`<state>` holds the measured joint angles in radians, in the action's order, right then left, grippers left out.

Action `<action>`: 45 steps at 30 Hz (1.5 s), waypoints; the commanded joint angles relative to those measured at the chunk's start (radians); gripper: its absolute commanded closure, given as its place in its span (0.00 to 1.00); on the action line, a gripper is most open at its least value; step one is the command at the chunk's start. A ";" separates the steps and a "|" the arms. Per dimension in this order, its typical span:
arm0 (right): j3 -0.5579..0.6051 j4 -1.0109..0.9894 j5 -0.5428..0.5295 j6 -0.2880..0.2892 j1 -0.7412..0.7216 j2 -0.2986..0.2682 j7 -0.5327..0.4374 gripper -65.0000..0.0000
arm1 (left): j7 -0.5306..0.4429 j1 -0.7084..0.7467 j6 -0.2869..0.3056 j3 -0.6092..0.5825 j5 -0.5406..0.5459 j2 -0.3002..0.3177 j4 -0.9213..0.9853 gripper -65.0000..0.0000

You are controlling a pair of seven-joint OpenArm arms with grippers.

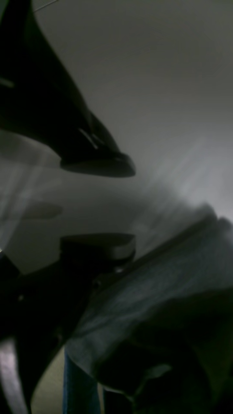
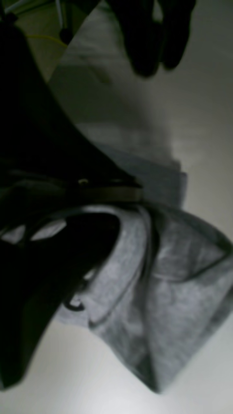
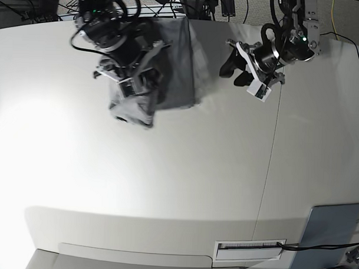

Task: Fold the T-shirt properly
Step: 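Lift the strip's other end with the right gripper and fold it over, then lower the folded bundle onto the table with the right gripper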

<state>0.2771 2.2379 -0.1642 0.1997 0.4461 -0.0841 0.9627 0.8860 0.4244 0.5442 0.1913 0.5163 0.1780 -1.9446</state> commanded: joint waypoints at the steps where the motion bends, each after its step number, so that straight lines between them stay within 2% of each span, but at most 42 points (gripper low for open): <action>1: 0.019 -0.002 0.004 0.000 -0.001 0.010 -0.033 1.00 | -0.021 0.011 0.007 0.001 0.010 0.005 -0.016 0.59; 8: 0.132 -0.107 0.017 0.003 -0.043 0.012 -0.042 1.00 | -0.023 0.033 0.007 0.001 0.010 0.005 -0.016 0.59; 10: 0.159 -0.107 0.018 0.025 -0.047 0.012 -0.036 1.00 | -0.023 0.033 0.007 0.001 0.010 0.005 -0.016 0.59; 13: 0.190 -0.107 0.000 0.103 -0.047 0.012 -0.036 0.79 | -0.034 0.032 0.007 0.001 0.010 0.005 -0.016 0.59; 15: 0.208 -0.107 -0.056 0.138 -0.047 0.012 -0.038 0.66 | -0.045 0.032 0.007 0.001 -0.002 0.005 -0.016 0.59; 17: 0.222 -0.106 -0.109 0.160 -0.047 0.012 -0.034 0.63 | -0.065 0.032 0.006 0.001 -0.040 0.005 -0.016 0.59; 22: 0.224 -0.087 -0.187 0.173 -0.047 0.012 0.010 0.63 | -0.094 0.032 -0.026 0.001 -0.106 0.006 -0.016 0.59; 25: 0.224 -0.040 -0.158 0.173 -0.047 0.006 0.023 0.63 | -0.094 0.032 -0.026 0.002 -0.106 0.009 -0.016 0.59; 27: 0.214 -0.006 -0.090 0.166 -0.048 0.006 0.018 0.65 | -0.094 0.032 -0.026 0.002 -0.105 0.012 -0.016 0.59; 29: 0.189 0.008 -0.008 0.106 -0.048 0.006 -0.011 0.68 | -0.094 0.032 -0.026 0.002 -0.105 0.021 -0.016 0.59; 31: 0.148 0.003 0.061 0.031 -0.061 0.006 -0.024 0.77 | -0.093 0.033 -0.027 0.002 -0.105 0.027 -0.016 0.59; 33: 0.097 -0.018 0.076 0.011 -0.084 0.000 -0.035 0.88 | -0.092 0.034 -0.027 0.001 -0.098 0.033 -0.016 0.59; 36: 0.052 -0.064 0.075 0.013 -0.121 -0.013 -0.058 1.00 | -0.090 0.042 -0.028 0.001 -0.097 0.035 -0.016 0.72; 39: 0.056 -0.143 0.073 0.013 -0.163 -0.012 -0.060 1.00 | -0.092 0.056 -0.030 0.001 -0.089 0.035 -0.016 0.85; 45: 0.116 -0.357 0.107 0.012 -0.255 -0.007 -0.064 1.00 | -0.109 0.063 -0.031 0.001 -0.044 0.036 -0.006 0.86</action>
<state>0.3958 1.8626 -0.0563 0.2138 0.2050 -0.0937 0.9188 0.7971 0.4866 0.5129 0.1902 0.4572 0.2089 -1.9392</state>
